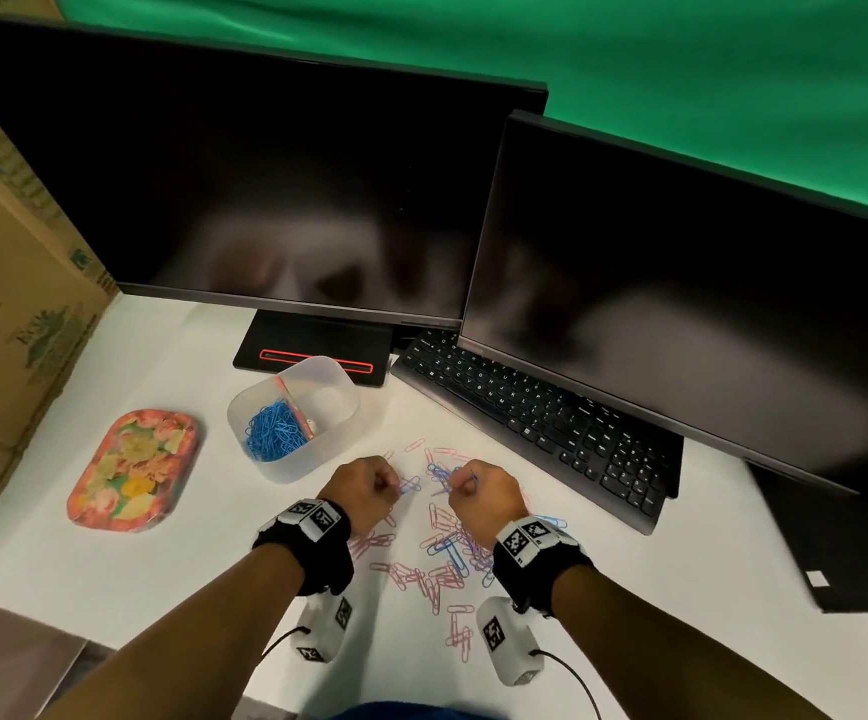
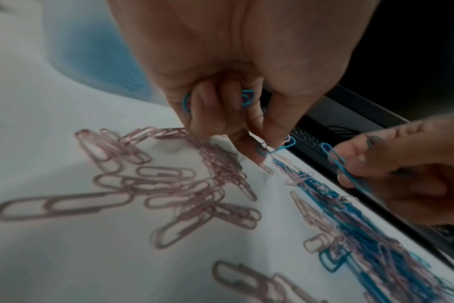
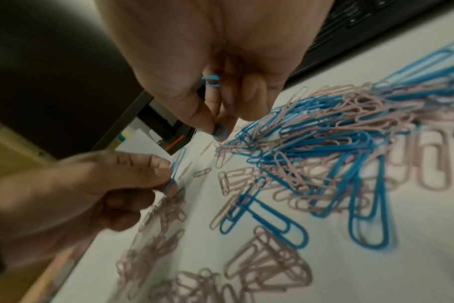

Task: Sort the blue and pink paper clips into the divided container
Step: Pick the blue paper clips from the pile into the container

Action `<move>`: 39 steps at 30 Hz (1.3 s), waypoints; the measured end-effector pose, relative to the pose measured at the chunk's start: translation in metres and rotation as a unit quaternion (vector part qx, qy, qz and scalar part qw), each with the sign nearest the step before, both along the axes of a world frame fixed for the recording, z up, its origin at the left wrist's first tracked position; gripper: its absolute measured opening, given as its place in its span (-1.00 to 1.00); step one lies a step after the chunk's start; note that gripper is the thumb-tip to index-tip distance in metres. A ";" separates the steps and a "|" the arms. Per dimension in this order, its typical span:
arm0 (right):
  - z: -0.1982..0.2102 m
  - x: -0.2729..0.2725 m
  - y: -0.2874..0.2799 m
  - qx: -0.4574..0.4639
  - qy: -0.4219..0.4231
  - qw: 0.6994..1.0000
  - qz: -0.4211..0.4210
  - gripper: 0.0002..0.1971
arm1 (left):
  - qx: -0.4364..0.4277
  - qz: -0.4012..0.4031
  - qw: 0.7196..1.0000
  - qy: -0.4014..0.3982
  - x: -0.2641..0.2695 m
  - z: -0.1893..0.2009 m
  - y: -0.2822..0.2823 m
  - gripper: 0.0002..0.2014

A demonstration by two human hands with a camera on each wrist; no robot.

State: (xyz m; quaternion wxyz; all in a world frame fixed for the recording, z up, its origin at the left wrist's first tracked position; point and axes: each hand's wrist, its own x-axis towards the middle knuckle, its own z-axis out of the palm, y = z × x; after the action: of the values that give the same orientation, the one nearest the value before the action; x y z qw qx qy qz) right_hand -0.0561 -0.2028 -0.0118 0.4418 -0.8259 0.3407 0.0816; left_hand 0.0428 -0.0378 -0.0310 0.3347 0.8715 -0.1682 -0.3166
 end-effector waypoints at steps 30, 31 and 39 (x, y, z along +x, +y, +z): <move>0.009 -0.044 -0.014 0.450 -0.055 0.866 -0.211 -0.88 | -0.090 0.029 0.980 0.177 -0.013 0.007 0.003 -0.89; 0.007 -0.045 -0.014 0.421 -0.042 0.886 -0.193 -0.87 | -0.116 0.067 0.965 0.223 -0.014 0.010 0.002 -0.88; -0.003 -0.059 0.011 -0.087 0.093 0.979 0.162 -0.88 | -0.212 0.212 0.878 0.374 -0.020 0.009 -0.008 -0.83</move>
State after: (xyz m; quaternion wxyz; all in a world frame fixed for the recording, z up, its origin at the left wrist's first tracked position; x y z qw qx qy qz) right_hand -0.1151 -0.1923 -0.0144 0.3154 -0.8942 0.2481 0.1987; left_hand 0.0226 -0.0460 -0.0224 0.6084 0.6109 0.0954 -0.4976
